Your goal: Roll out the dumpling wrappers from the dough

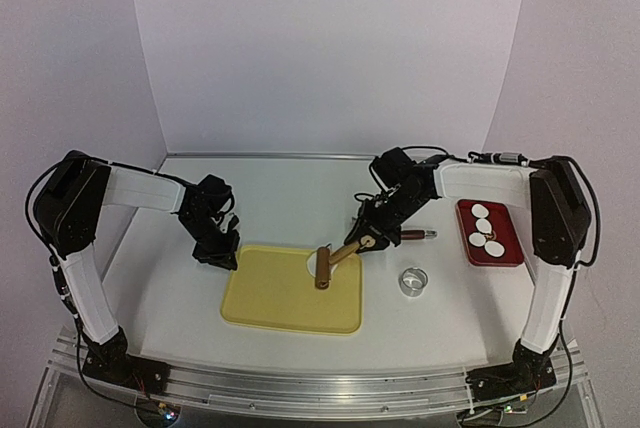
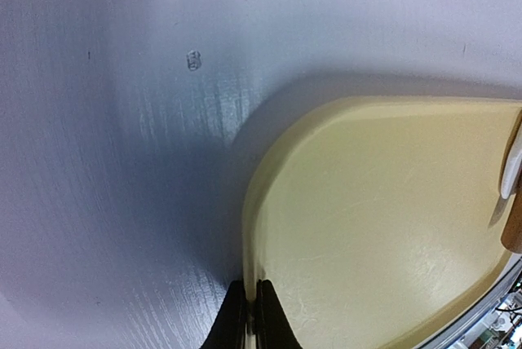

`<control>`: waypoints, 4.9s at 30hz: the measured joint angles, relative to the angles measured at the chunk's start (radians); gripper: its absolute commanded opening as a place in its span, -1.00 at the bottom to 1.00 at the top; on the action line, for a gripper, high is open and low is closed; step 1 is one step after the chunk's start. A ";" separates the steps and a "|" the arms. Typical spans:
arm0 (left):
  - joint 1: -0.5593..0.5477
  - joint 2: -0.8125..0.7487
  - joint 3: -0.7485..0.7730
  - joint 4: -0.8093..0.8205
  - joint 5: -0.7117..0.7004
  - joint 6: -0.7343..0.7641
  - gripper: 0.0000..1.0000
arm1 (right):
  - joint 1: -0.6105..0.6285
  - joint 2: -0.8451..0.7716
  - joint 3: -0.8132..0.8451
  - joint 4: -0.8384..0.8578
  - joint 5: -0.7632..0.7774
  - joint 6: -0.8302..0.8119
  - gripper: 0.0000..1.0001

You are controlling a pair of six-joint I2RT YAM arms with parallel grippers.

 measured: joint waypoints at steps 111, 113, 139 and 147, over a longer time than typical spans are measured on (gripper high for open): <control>-0.053 -0.007 -0.001 -0.039 -0.043 0.101 -1.00 | -0.027 0.221 0.437 -0.507 0.019 -0.579 -1.00; -0.054 -0.004 0.005 -0.046 -0.043 0.101 -1.00 | -0.031 0.221 0.426 -0.497 0.006 -0.586 -1.00; -0.054 0.000 0.009 -0.050 -0.041 0.094 -1.00 | -0.025 0.276 0.456 -0.506 -0.049 -0.616 -1.00; -0.054 0.006 0.016 -0.060 -0.041 0.094 -1.00 | -0.019 0.288 0.456 -0.503 -0.054 -0.621 -1.00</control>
